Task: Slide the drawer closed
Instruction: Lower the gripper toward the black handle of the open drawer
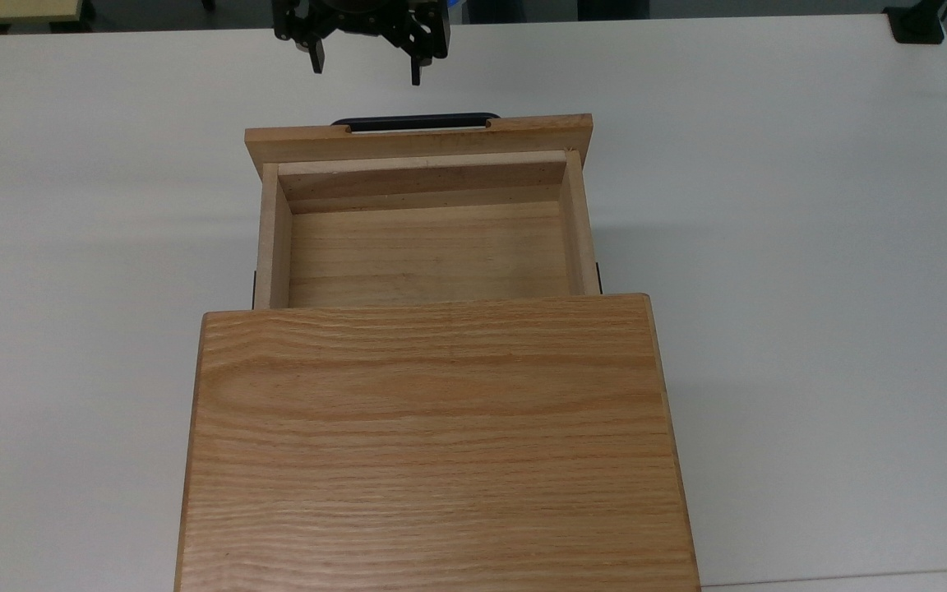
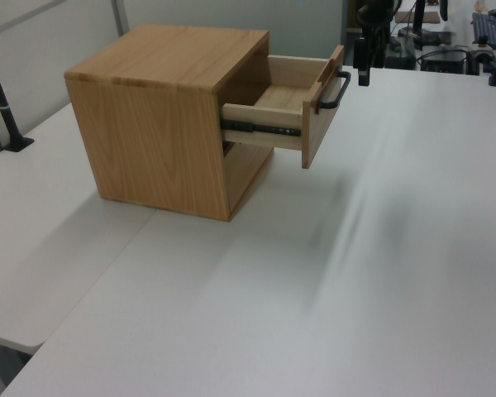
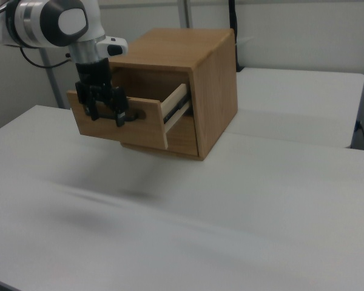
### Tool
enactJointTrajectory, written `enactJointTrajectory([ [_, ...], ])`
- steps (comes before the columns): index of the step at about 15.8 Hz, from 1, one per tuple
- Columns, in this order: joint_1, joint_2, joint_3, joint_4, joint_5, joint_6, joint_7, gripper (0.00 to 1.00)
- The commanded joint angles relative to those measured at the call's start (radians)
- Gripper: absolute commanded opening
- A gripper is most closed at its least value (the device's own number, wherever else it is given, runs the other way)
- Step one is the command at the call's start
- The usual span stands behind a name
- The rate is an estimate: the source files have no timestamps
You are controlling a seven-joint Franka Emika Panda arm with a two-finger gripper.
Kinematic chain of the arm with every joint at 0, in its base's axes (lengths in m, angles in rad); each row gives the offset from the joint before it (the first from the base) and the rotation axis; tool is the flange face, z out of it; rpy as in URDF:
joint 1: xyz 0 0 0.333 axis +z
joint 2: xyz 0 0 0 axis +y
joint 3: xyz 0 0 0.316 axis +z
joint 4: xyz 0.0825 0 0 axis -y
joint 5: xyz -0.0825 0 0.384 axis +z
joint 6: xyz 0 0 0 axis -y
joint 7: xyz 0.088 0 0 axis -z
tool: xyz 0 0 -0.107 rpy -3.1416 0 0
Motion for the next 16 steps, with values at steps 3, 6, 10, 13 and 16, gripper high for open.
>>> enactJointTrajectory([
  [3, 0.004, -0.007, -0.016, 0.015, 0.014, -0.032, -0.020, 1.00],
  [6, 0.005, -0.007, -0.015, 0.013, 0.014, -0.033, -0.009, 1.00],
  [10, 0.005, -0.013, -0.015, 0.005, 0.014, -0.048, -0.020, 0.56],
  [13, 0.008, -0.026, -0.015, -0.013, 0.016, -0.052, -0.021, 0.15],
  [16, 0.046, -0.037, -0.019, -0.048, 0.016, -0.050, -0.021, 0.01],
])
